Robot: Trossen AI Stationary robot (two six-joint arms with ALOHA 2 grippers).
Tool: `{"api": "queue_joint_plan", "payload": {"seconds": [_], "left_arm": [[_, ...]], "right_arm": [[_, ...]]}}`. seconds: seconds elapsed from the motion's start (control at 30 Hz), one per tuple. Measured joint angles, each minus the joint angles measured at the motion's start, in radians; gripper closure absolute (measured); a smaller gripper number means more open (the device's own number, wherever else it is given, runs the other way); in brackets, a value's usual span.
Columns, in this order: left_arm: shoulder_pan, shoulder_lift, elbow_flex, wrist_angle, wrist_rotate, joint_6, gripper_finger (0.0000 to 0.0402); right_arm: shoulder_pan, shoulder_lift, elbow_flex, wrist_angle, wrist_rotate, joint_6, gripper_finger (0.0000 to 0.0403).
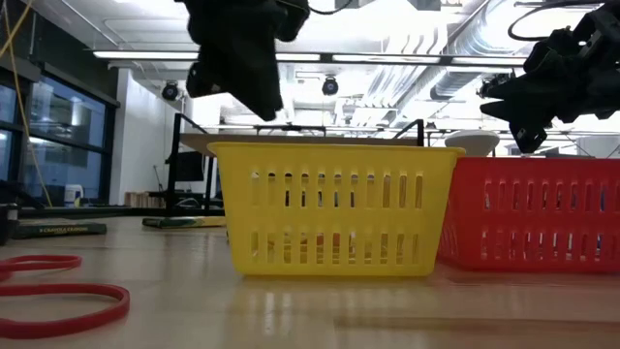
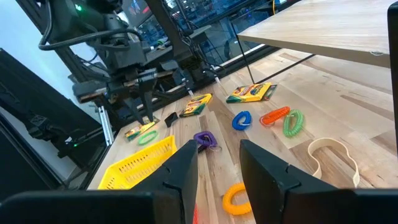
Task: Pick & Place Office Desk Supplies
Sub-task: Put the red rubber band into the yellow bin
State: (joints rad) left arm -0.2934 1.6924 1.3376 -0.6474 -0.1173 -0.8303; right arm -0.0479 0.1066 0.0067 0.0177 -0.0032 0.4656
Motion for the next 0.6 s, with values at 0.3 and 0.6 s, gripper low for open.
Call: {"api": "queue_joint_plan", "payload": {"seconds": [0.3, 0.6], "left_arm": [[-0.059, -0.022, 0.0, -0.096, 0.0, 0.013, 0.0336], [-0.166, -0.022, 0.0, -0.152, -0.002, 0.146, 0.0336]], "right_arm": [[0.0, 0.0, 0.0, 0.0, 0.0, 0.0, 0.0296], [0.0, 0.0, 0.0, 0.0, 0.0, 0.0, 0.0296]]}}
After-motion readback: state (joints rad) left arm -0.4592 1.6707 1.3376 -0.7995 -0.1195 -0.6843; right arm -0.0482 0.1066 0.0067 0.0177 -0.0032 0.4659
